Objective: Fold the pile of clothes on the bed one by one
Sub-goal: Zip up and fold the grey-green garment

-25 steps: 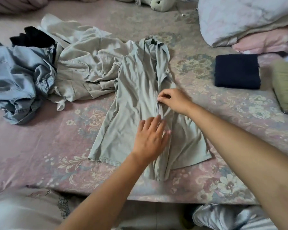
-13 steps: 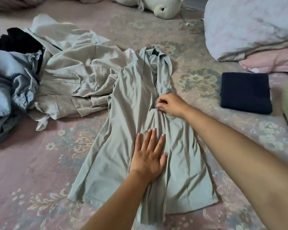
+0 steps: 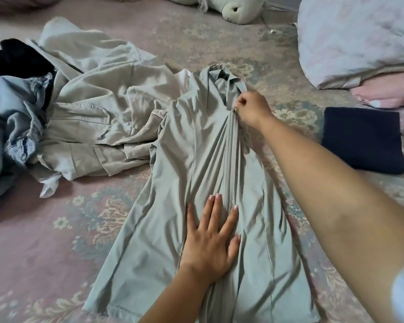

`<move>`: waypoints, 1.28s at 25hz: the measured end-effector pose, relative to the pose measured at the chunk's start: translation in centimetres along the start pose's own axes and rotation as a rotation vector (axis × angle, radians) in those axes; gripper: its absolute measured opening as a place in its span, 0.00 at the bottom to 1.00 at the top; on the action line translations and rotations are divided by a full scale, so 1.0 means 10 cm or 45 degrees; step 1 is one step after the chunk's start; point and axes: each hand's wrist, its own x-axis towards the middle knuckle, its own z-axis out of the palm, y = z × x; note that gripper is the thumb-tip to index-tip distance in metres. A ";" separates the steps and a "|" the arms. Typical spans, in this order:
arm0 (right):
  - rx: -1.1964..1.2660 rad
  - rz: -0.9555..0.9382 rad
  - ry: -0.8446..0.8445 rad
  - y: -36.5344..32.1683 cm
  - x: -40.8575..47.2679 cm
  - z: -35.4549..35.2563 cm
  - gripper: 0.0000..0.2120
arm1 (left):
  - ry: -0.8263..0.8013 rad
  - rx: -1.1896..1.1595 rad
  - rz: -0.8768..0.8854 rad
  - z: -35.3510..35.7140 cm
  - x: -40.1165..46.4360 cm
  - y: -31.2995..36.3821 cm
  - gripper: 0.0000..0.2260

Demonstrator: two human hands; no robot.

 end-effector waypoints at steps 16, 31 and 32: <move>-0.168 0.311 -0.279 1.02 -3.55 -0.16 0.12 | -0.216 -0.158 0.376 -0.52 -0.87 -0.74 0.40; 1.123 0.307 -0.531 0.37 -3.50 -0.42 0.24 | 0.037 -0.132 0.468 -0.54 -1.36 -1.02 0.41; 0.896 0.269 -0.615 0.36 -3.53 -0.31 0.29 | 0.098 -0.146 0.462 -0.53 -1.37 -1.04 0.37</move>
